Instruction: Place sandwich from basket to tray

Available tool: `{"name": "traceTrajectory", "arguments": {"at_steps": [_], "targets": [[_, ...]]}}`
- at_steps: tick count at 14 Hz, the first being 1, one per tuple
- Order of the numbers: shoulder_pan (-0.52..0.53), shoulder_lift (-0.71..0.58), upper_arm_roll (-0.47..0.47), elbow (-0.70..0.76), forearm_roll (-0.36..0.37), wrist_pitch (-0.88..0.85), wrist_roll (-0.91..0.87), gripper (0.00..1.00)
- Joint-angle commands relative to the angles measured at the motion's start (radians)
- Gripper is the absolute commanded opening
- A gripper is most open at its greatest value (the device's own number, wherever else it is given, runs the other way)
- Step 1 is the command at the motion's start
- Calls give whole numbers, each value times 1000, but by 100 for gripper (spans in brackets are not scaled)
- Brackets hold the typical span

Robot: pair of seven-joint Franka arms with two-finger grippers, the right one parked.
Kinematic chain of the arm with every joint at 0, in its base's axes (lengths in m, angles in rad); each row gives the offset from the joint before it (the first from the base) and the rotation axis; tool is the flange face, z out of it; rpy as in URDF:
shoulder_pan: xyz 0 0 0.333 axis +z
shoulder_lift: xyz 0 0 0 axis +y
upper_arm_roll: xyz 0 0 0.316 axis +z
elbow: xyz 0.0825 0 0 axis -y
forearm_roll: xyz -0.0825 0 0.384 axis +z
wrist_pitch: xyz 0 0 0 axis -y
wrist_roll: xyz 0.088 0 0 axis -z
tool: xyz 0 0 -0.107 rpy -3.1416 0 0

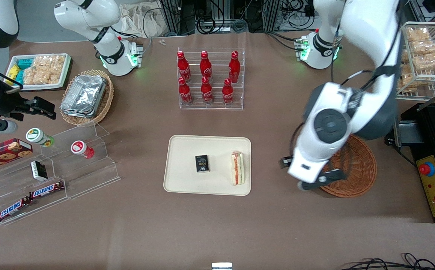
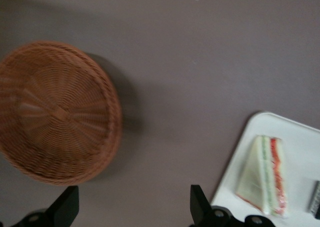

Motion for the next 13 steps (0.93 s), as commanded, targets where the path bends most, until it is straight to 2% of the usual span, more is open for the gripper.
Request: {"name": "traceTrajectory", "arguments": {"at_steps": [1,4,6,8,11,13], "targets": [[96,-202,10,-218,-27,12,172,100],[162,-304,18,-324,-24,8,346,100],[202,-327,18,-338,-13,-9,472,100],[238,-330,18,-302,-13,-64,520,100],[240,-275,16,-194,-11,-92,527,100],[237,-272,15,-186,-10,-95,528,100]]}}
